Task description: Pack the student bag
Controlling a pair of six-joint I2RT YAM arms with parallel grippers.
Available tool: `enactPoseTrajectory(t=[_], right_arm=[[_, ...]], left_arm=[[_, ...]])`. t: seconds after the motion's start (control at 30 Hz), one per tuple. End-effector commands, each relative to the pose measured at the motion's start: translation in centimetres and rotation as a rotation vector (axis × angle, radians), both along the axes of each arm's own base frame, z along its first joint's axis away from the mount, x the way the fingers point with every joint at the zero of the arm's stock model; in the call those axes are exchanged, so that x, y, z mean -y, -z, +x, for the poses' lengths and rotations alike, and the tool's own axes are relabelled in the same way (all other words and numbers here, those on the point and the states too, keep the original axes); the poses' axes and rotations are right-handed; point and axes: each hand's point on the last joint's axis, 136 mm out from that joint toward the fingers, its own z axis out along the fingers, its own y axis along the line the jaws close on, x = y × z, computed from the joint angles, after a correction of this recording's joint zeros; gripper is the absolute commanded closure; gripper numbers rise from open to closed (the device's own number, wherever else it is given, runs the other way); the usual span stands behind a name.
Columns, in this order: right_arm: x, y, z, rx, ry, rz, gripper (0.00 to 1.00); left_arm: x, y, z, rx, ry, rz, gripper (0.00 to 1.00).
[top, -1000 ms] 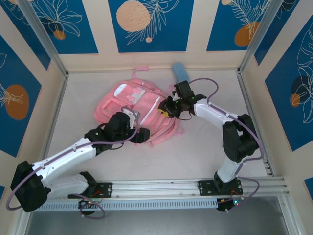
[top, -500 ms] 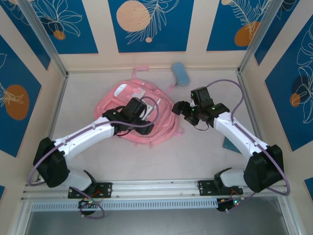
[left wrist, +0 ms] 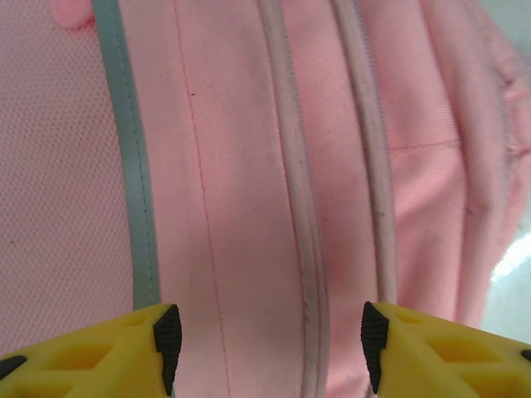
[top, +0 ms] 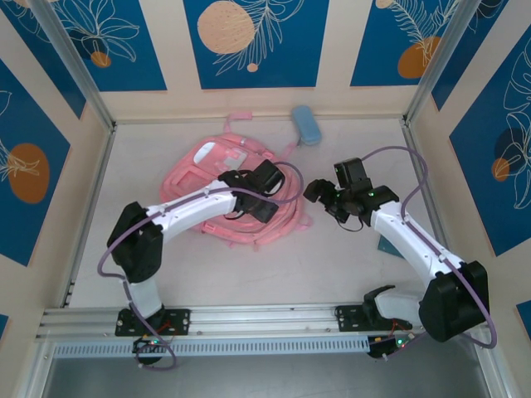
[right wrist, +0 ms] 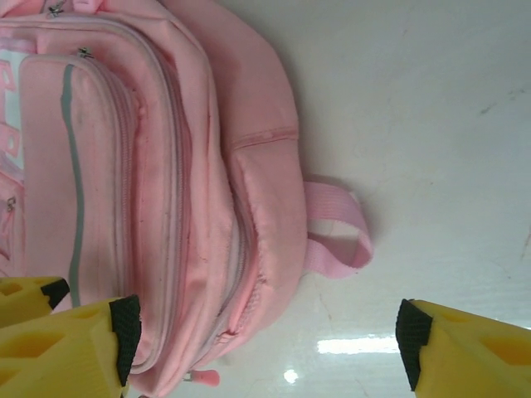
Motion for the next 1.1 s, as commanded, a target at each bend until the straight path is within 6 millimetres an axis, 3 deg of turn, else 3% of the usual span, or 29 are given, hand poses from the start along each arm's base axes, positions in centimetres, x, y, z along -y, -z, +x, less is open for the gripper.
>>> enactPoseTrajectory(t=[0.0,0.2,0.37,0.5,0.73,0.9,1.07], right_arm=[[0.8,-0.3,-0.2,0.029,0.034,-0.005,0.15],[1.2,0.1,-0.6,0.021,0.043,-0.012,0.14],[1.3,0.2,-0.9,0.015,0.041,-0.017,0.15],[1.2,0.1,-1.0,0.029,0.018,-0.028,0.15],[-0.7,-0.5,-1.8,0.135,-0.149,-0.132,0.22],[-4.4,-0.8,-3.1,0.26,-0.366,-0.215,0.29],[-8.9,0.1,-5.1,0.365,-0.572,-0.234,0.39]], left_arm=[[-0.7,0.3,0.7,0.014,-0.048,0.072,0.43],[-0.4,1.1,1.5,0.017,-0.057,0.105,0.53],[-0.3,1.0,1.5,0.009,-0.061,0.106,0.77],[-0.3,-0.8,1.6,0.042,-0.06,0.07,1.0],[0.1,-7.8,2.1,0.149,-0.075,-0.105,1.0],[-0.7,-12.2,2.8,0.209,-0.122,-0.218,1.0],[-1.5,-14.1,3.6,0.239,-0.164,-0.272,1.0]])
